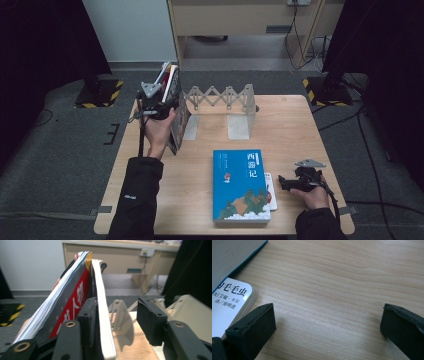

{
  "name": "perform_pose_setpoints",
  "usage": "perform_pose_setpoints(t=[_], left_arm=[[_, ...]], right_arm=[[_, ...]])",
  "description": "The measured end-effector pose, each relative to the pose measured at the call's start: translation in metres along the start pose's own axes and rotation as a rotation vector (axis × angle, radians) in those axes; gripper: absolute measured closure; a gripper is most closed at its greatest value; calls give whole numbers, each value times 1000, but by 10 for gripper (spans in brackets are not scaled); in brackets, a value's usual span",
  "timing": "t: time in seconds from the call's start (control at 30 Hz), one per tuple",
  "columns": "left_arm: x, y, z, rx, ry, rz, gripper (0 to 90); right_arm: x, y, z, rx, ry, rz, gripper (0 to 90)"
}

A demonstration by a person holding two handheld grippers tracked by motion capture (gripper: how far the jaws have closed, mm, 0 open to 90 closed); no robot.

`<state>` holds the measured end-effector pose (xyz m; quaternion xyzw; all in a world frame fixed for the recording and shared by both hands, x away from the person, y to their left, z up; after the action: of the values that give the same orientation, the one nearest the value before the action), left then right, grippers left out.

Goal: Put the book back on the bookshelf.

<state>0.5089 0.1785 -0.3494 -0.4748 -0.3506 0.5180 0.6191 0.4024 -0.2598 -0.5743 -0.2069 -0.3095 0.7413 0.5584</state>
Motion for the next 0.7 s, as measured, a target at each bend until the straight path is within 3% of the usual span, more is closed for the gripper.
perform_pose_setpoints(t=[0.13, 0.33, 0.5, 0.7], left_arm=[[-3, 1, 14, -25, 34, 4, 451], [-2, 3, 35, -68, 52, 2, 395], [4, 9, 49, -80, 79, 22, 375], [6, 19, 64, -88, 112, 3, 354]], right_arm=[[0, 0, 0, -1, 1, -1, 3], [0, 0, 0, -1, 1, 0, 3], [0, 0, 0, -4, 1, -2, 3], [0, 1, 0, -7, 1, -5, 2]])
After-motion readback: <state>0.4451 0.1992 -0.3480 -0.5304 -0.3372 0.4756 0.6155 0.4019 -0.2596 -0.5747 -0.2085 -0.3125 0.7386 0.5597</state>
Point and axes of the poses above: each handheld gripper's, and its own axes: z roughly backward along the jaws, y roughly out of its underside, x roughly to its left, the point moved 5 cm from there along -z, roughly forward along the jaws, and after that the axes turned 3 degrees about -z, right-handed, at the moved point
